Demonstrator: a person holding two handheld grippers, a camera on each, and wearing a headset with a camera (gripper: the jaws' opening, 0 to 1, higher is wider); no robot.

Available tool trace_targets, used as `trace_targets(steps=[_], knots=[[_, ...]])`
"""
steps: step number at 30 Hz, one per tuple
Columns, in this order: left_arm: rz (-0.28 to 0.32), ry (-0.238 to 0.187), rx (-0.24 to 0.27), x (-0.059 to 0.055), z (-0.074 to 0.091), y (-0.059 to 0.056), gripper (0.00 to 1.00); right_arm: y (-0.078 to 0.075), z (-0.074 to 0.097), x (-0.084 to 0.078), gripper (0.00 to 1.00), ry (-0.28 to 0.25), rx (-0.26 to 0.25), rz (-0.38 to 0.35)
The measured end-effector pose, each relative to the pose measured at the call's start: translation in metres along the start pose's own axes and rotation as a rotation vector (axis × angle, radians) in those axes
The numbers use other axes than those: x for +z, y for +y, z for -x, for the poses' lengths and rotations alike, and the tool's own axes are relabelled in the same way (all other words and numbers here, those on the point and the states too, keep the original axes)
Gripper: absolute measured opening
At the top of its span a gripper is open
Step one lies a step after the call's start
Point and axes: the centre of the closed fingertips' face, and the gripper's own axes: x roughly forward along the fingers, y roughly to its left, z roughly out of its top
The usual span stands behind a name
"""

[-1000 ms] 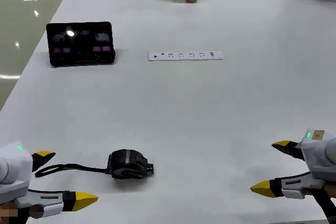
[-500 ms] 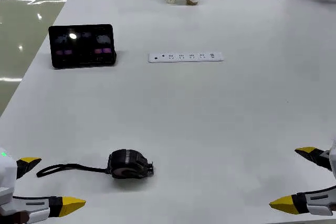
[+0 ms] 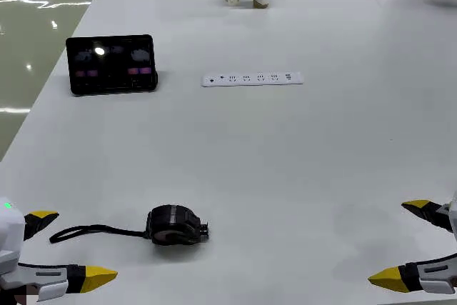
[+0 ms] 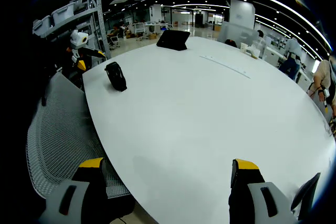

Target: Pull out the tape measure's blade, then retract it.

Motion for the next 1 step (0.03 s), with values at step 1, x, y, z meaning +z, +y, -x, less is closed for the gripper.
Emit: trace_targets(steps=[1], knots=[[0.0,0.001,0.002,-0.0001,0.0004,0.0006,0.99,-0.0004,-0.0001,-0.0005,0.99,-0.001,0.0,-0.001]])
